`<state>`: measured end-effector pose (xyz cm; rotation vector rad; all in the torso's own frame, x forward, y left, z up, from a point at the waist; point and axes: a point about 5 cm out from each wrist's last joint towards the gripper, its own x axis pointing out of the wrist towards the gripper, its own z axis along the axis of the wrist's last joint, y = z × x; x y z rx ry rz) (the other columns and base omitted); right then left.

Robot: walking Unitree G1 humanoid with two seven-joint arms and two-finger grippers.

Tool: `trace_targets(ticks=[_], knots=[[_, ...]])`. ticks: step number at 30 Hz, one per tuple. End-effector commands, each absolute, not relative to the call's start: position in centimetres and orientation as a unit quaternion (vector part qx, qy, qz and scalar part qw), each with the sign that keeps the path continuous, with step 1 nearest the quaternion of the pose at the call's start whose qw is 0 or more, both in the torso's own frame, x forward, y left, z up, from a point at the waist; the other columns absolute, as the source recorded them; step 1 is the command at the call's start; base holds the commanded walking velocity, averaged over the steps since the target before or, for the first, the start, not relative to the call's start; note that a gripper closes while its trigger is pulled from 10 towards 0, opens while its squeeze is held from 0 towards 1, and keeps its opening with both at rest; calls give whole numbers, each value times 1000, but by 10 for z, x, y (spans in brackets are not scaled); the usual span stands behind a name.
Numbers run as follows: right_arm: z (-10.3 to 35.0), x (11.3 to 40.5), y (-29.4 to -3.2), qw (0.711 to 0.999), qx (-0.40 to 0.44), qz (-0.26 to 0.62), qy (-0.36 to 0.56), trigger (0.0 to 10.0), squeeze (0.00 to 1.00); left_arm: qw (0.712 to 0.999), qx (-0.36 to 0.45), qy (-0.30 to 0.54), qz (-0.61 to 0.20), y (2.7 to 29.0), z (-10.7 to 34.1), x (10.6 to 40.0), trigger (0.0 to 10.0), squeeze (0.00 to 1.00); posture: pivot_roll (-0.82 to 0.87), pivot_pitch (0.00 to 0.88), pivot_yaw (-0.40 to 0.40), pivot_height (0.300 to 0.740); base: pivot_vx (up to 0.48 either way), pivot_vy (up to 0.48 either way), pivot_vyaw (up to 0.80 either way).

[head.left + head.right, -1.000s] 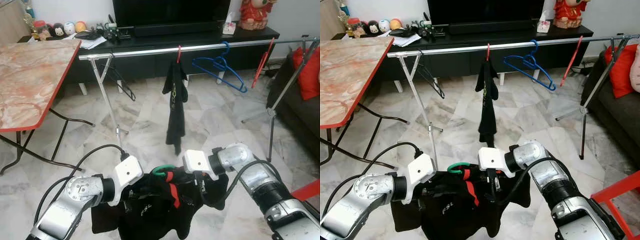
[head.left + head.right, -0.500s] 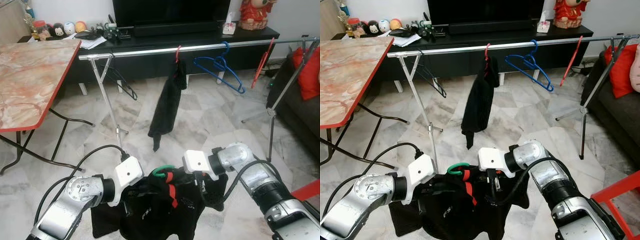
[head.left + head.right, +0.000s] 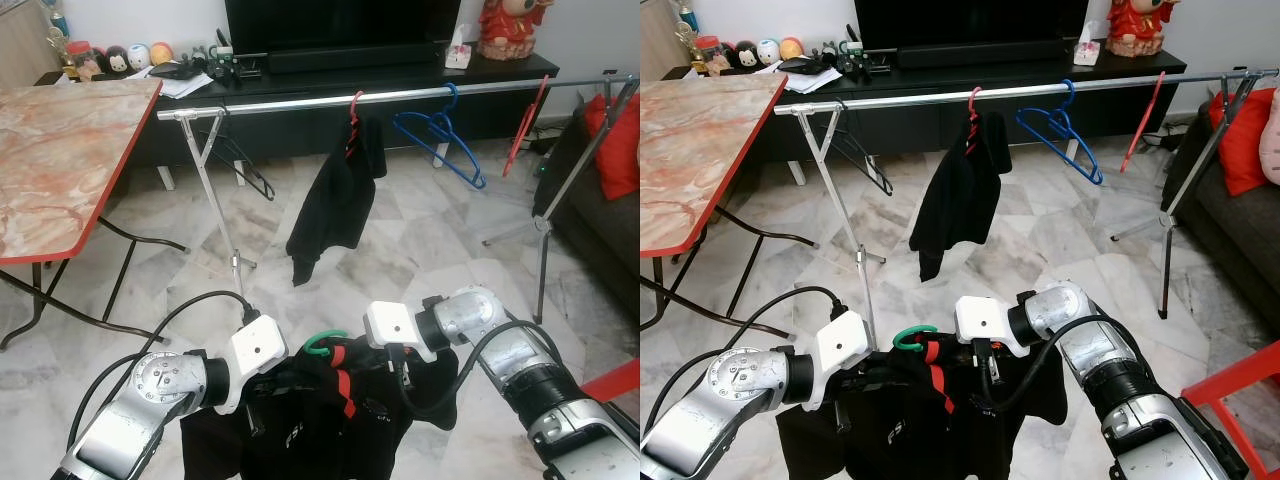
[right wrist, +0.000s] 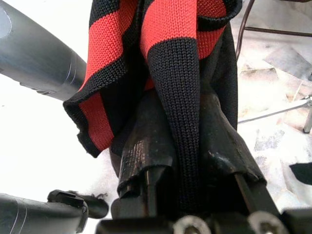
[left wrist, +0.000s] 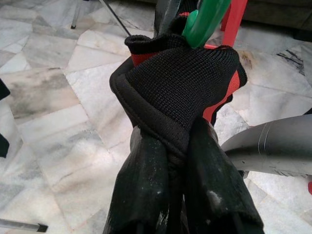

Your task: Hang hanger

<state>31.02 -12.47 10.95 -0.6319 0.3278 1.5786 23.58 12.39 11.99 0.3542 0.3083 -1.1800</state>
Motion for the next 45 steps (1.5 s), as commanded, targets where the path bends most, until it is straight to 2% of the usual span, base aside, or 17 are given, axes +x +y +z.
trace_targets(ticks=[1,2,3,12,14,29,34,35,36,39,44,45], knots=[[126,315,-115,662,-271,692,96,10000,486,790,164,160,-568,119,112,231,0,0,-58,23,19,740,0,0,0],[126,315,-115,662,-271,693,96,10000,486,791,164,160,-567,119,112,231,0,0,-58,23,19,740,0,0,0],[126,315,-114,662,-269,693,96,10000,1000,792,167,161,-565,120,112,231,0,0,-58,23,19,740,0,0,0],[126,315,-114,658,-269,696,99,10000,1000,797,171,164,-555,123,109,232,0,0,-58,20,18,740,0,0,0],[122,312,-119,645,-280,702,113,10000,1000,803,178,165,-545,125,107,235,0,0,-57,18,16,740,0,0,0],[120,310,-120,637,-280,707,122,10000,1000,802,180,164,-545,125,106,236,0,0,-57,20,16,740,0,0,0],[118,307,-122,625,-281,717,128,10000,1000,802,181,163,-546,124,106,236,0,0,-58,22,16,740,0,0,0],[117,306,-122,619,-287,720,127,10000,655,801,181,162,-547,123,106,236,0,0,-60,21,15,740,0,0,0],[116,305,-123,614,-289,723,129,10000,0,800,181,162,-548,123,105,236,0,0,-60,21,15,740,0,0,0],[115,301,-125,597,-285,738,135,10000,0,799,183,161,-550,122,105,236,0,0,-60,23,13,740,0,0,0],[114,301,-126,597,-277,739,145,10000,0,798,183,160,-551,122,105,236,0,0,-60,23,13,740,0,0,0],[115,302,-127,593,-281,740,146,10000,1000,799,184,160,-550,122,105,236,0,0,-59,25,11,740,0,0,0]])
